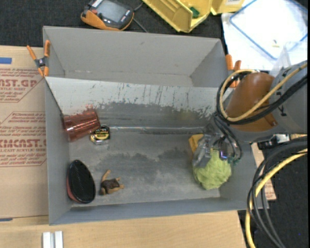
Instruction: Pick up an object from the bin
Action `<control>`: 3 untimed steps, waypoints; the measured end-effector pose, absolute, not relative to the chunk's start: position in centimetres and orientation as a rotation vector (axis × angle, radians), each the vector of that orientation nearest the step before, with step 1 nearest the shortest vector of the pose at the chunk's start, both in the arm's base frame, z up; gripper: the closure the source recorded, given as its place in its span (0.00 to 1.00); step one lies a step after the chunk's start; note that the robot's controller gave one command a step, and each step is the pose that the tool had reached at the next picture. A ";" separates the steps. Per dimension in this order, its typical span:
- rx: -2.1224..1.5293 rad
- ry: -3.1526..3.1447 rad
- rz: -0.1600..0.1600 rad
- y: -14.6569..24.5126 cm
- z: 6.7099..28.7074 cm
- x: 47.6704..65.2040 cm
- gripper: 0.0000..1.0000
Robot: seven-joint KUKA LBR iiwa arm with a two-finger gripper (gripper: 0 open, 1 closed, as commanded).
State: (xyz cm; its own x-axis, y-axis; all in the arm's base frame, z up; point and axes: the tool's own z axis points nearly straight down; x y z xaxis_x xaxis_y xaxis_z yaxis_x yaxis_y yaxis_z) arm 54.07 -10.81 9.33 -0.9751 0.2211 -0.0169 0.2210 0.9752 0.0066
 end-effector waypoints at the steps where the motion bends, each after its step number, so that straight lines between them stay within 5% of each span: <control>1: 0.335 3.106 0.008 -10.9 9.5 54.0 1.00; 2: 0.417 3.080 0.009 -10.3 7.8 54.6 1.00; 3: 0.291 3.097 0.011 -11.6 8.6 55.5 1.00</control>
Offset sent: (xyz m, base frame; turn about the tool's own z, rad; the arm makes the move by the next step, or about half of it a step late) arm -0.0003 0.0053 -0.0233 0.0461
